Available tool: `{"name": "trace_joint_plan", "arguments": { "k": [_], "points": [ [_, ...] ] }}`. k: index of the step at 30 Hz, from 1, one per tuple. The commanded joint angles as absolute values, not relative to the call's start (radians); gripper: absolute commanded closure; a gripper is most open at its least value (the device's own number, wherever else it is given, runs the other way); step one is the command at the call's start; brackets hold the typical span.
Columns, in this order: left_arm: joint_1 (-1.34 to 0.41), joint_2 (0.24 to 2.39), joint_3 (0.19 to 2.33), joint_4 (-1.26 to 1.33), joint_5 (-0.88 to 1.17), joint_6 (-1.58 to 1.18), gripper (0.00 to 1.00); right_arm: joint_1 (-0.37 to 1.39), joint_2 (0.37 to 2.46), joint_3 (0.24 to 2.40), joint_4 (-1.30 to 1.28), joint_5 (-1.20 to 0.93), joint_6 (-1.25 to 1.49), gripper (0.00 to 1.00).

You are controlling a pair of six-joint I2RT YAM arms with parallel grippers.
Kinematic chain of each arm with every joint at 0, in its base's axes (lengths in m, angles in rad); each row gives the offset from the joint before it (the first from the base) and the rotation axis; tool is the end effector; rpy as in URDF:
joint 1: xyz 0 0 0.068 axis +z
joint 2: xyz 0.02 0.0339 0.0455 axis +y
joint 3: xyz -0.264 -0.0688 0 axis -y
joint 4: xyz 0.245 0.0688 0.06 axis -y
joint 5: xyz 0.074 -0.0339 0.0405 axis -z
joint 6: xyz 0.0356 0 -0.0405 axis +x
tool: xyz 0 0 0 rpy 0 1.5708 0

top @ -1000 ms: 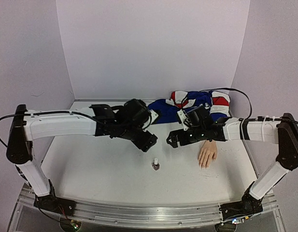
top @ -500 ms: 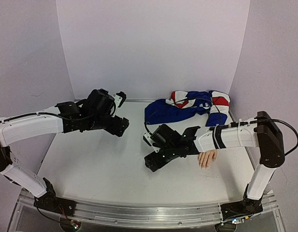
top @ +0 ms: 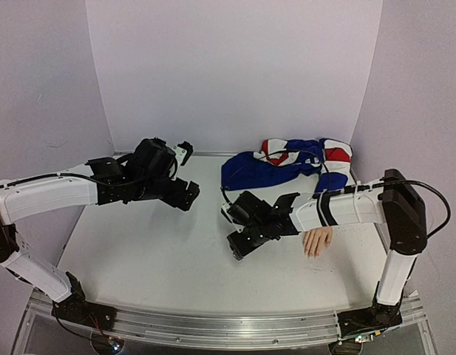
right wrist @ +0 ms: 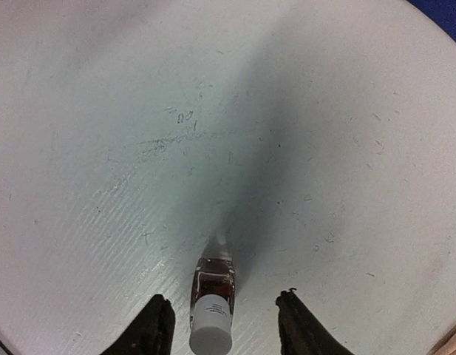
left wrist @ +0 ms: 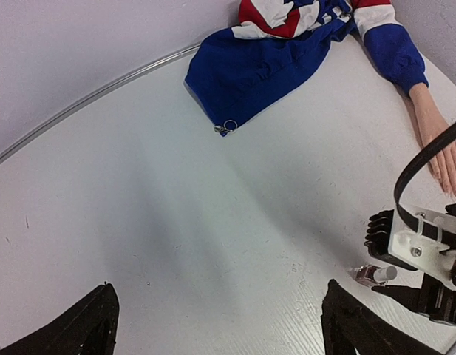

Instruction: Paint the nails

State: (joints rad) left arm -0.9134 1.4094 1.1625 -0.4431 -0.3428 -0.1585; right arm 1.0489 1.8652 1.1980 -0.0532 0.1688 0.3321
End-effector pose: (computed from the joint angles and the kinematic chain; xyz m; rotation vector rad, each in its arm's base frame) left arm 0.2006 -0.2402 0.3039 0.6480 2.1246 -0.2033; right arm 0.2087 0.3509 0.1897 -0.7348 2.2166 0.5208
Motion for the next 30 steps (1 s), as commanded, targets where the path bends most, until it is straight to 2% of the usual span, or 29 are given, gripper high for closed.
{"name": "trace_joint_plan", "arguments": {
  "k": [1,6,9,11,16,21,25,30],
  "points": [
    [-0.913,1.391,1.158,-0.390,-0.330,-0.182,0.02,1.054,1.893,1.233,-0.072,0.183,0.334,0.57],
    [-0.889,1.367,1.128,-0.380,-0.275,-0.217,0.01,1.054,1.878,1.219,-0.058,0.187,0.336,0.74],
    [-0.837,1.337,1.092,-0.344,-0.186,-0.249,0.00,1.054,1.842,1.205,-0.035,0.200,0.337,0.88],
    [-0.793,1.309,1.055,-0.311,-0.119,-0.283,0.00,1.054,1.795,1.186,-0.011,0.204,0.334,0.92],
    [-0.651,1.248,0.948,-0.189,0.129,-0.378,0.00,1.037,1.645,1.116,0.078,0.158,0.269,0.95],
    [-0.605,1.348,0.928,-0.057,0.550,-0.400,0.03,0.916,1.523,1.045,0.212,-0.361,0.203,0.95],
    [-0.631,1.456,0.932,0.102,0.857,-0.426,0.07,0.880,1.496,1.064,0.227,-0.519,0.196,0.97],
    [-0.755,1.465,0.922,0.156,0.899,-0.331,0.07,0.873,1.495,1.088,0.261,-0.626,0.222,0.98]
  ]
}}
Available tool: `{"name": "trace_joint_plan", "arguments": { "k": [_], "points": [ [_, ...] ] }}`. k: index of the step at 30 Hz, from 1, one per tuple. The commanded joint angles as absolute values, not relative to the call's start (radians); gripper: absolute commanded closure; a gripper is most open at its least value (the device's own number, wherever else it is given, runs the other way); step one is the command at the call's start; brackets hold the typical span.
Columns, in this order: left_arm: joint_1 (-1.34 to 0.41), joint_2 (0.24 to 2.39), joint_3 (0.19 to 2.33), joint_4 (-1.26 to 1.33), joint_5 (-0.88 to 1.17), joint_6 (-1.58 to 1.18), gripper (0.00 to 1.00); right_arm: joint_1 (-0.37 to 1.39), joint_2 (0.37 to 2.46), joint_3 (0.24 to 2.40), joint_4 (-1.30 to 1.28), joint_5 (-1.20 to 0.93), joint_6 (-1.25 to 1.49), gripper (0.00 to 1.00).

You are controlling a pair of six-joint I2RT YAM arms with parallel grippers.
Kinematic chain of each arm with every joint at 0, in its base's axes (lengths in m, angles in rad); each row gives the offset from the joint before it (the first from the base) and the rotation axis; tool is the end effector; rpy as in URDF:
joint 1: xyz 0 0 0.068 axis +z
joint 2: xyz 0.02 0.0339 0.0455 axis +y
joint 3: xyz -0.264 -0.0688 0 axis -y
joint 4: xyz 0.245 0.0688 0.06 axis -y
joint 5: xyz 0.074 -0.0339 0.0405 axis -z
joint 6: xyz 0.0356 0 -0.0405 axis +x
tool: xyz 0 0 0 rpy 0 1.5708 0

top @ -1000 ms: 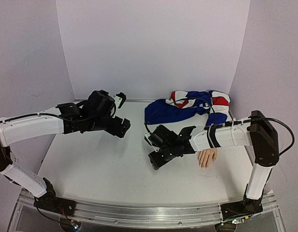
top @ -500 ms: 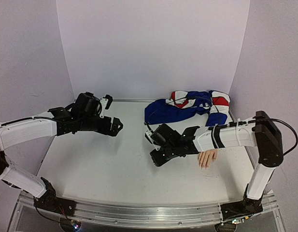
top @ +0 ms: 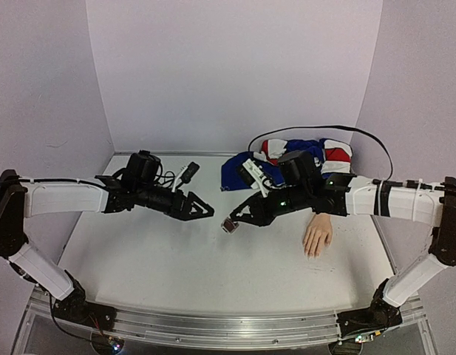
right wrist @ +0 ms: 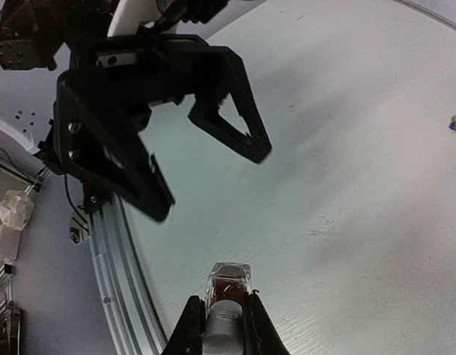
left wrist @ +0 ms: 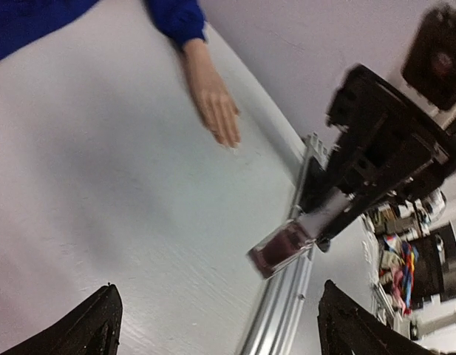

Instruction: Paint the nails

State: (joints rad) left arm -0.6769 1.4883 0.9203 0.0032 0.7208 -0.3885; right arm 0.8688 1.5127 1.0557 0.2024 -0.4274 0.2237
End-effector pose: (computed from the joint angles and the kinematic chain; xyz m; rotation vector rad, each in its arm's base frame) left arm 0.2364 -0.2201 0.2415 0.7863 2.1631 -1.3613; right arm 0.2173 0.2798 0.2960 -0.9211 1.7321 1.1358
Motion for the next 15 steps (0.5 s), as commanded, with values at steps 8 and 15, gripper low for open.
{"name": "trace_joint_plan", "arguments": {
  "k": [8,15],
  "points": [
    [-0.778,1.504,0.920,0.205,0.998,-0.281,0.14,0.872,1.521,1.117,0.263,-0.747,0.232,1.00],
    [-0.800,1.523,0.929,0.215,1.056,-0.255,0.22,0.872,1.527,1.129,0.292,-0.745,0.251,1.00]
  ]
}}
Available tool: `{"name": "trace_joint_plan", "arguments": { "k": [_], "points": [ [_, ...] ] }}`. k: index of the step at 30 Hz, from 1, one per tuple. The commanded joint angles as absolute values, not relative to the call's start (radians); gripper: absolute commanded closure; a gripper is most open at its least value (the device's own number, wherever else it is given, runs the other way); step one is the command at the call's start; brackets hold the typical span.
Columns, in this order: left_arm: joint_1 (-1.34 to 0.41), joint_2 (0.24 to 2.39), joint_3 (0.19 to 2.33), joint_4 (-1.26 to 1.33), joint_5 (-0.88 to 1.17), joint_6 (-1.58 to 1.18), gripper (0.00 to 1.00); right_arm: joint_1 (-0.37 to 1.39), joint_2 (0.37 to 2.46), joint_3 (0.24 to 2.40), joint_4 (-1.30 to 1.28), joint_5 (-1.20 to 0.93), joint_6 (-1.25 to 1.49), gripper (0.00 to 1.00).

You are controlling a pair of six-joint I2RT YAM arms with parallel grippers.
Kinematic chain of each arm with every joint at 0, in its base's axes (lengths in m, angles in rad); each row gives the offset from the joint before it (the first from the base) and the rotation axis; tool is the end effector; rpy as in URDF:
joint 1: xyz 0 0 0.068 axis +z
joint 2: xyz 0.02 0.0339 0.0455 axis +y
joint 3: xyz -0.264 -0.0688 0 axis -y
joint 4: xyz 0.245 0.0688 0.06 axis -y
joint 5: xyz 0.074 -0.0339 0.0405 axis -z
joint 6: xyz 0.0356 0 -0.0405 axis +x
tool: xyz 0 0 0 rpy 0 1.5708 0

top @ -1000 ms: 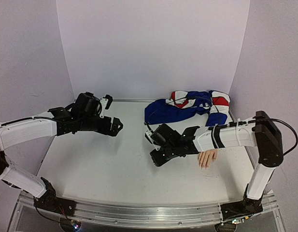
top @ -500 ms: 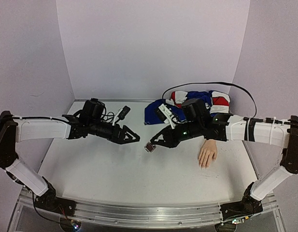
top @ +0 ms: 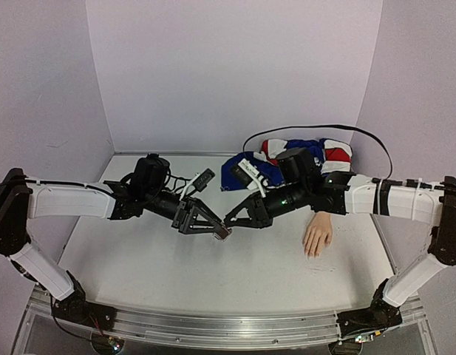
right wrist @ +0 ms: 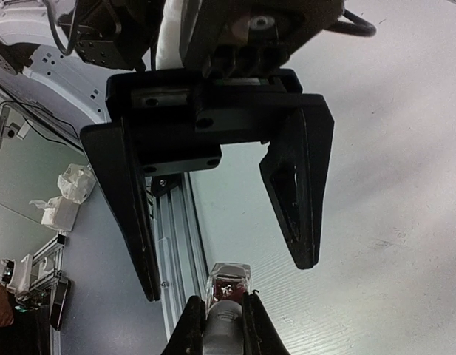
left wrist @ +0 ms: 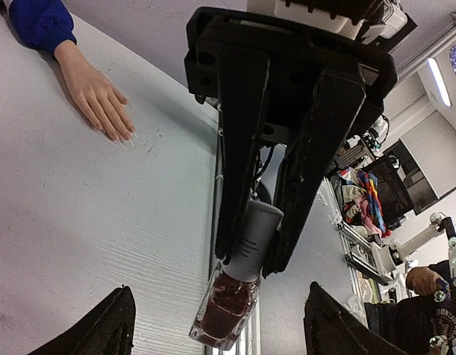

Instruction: Paint the nails

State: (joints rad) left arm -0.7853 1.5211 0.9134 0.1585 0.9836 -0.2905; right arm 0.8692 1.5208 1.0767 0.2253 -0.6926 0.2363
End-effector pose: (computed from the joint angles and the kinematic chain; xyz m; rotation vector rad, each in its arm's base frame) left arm 0.2101 -0.2520 0.2458 1.1931 1.8534 -1.6334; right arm 0.2103 0.2841 0.3041 -1.1079 1.6258 1.3762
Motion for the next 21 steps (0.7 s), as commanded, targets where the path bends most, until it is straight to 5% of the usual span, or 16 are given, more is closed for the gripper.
{"name": "trace_joint_plan", "arguments": {
  "k": [1,8,18,21],
  "points": [
    [-0.802,1.523,0.930,0.216,1.057,-0.251,0.25,0.872,1.531,1.133,0.294,-0.747,0.253,1.00],
    [-0.804,1.528,0.937,0.219,1.060,-0.242,0.43,0.872,1.551,1.144,0.305,-0.762,0.261,1.00],
    [-0.813,1.548,0.946,0.220,1.091,-0.235,0.41,0.871,1.543,1.140,0.320,-0.724,0.274,1.00],
    [-0.813,1.545,0.944,0.220,1.082,-0.233,0.48,0.872,1.546,1.141,0.324,-0.733,0.279,1.00]
  ]
}}
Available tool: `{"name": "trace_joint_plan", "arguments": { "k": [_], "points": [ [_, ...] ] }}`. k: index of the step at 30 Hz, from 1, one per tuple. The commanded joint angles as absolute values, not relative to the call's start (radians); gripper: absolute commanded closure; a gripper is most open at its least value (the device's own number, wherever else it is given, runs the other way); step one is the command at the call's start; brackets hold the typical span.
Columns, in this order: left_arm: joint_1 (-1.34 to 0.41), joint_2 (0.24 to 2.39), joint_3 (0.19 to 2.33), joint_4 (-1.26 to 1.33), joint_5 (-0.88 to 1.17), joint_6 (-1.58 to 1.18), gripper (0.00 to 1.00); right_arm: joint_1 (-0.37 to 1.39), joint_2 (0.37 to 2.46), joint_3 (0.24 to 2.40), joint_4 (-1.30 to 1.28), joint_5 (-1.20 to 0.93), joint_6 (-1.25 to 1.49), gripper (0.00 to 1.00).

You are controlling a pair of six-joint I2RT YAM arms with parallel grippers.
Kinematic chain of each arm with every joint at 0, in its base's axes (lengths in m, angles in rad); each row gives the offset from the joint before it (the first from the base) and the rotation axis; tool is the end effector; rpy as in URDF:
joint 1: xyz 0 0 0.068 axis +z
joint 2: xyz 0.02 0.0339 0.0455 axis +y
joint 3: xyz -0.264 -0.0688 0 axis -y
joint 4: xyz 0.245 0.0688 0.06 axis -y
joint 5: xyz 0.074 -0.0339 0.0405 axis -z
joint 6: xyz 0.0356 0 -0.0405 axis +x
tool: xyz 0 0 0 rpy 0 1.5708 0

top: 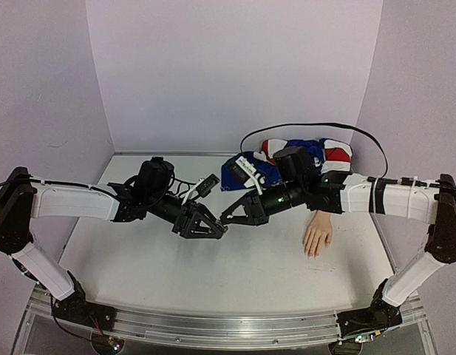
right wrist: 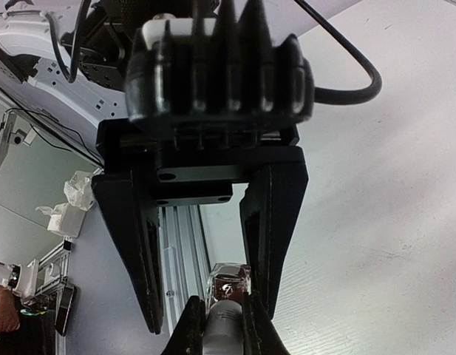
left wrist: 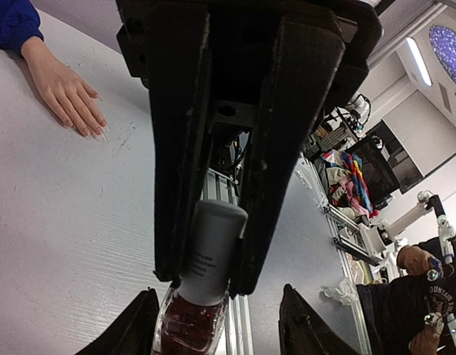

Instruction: Paint the nails

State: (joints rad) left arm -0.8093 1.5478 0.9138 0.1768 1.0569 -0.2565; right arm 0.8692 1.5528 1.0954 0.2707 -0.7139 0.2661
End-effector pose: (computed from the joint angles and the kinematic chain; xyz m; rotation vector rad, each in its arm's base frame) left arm 0.2045 -0.2595 0.2402 1.2928 1.7919 -1.7010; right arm 0.2150 0.2906 0.3044 -1.1015 1.6055 1.4138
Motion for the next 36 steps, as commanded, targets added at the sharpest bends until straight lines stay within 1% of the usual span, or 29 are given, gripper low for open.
{"name": "trace_joint_plan", "arguments": {
  "k": [1,4,7,10,15,16,18,24,26,28,31,36],
  "points": [
    [-0.813,1.544,0.945,0.219,1.075,-0.232,0.51,0.873,1.547,1.140,0.324,-0.735,0.280,1.00],
    [-0.813,1.543,0.945,0.219,1.072,-0.226,0.57,0.871,1.546,1.135,0.325,-0.731,0.283,1.00],
    [-0.813,1.543,0.943,0.219,1.072,-0.222,0.62,0.872,1.542,1.135,0.331,-0.727,0.287,1.00],
    [-0.813,1.536,0.935,0.219,1.060,-0.212,0.71,0.873,1.542,1.134,0.336,-0.730,0.293,1.00],
    [-0.814,1.492,0.908,0.220,0.999,-0.179,0.82,0.873,1.545,1.129,0.337,-0.713,0.306,1.00],
    [-0.813,1.483,0.901,0.221,0.984,-0.175,0.87,0.872,1.548,1.131,0.337,-0.706,0.310,1.00],
    [-0.813,1.463,0.888,0.219,0.950,-0.162,0.92,0.873,1.556,1.135,0.339,-0.696,0.322,1.00],
    [-0.813,1.403,0.847,0.220,0.846,-0.119,1.00,0.872,1.564,1.135,0.342,-0.657,0.359,1.00],
    [-0.813,1.384,0.831,0.219,0.790,-0.103,1.00,0.873,1.559,1.131,0.342,-0.607,0.379,0.88],
    [-0.813,1.365,0.814,0.220,0.734,-0.086,1.00,0.873,1.558,1.128,0.342,-0.562,0.402,0.80],
    [-0.815,1.347,0.800,0.219,0.666,-0.068,1.00,0.873,1.573,1.135,0.342,-0.485,0.467,0.66],
    [-0.818,1.324,0.795,0.220,0.590,-0.060,1.00,0.872,1.610,1.170,0.348,-0.462,0.551,0.41]
  ]
}}
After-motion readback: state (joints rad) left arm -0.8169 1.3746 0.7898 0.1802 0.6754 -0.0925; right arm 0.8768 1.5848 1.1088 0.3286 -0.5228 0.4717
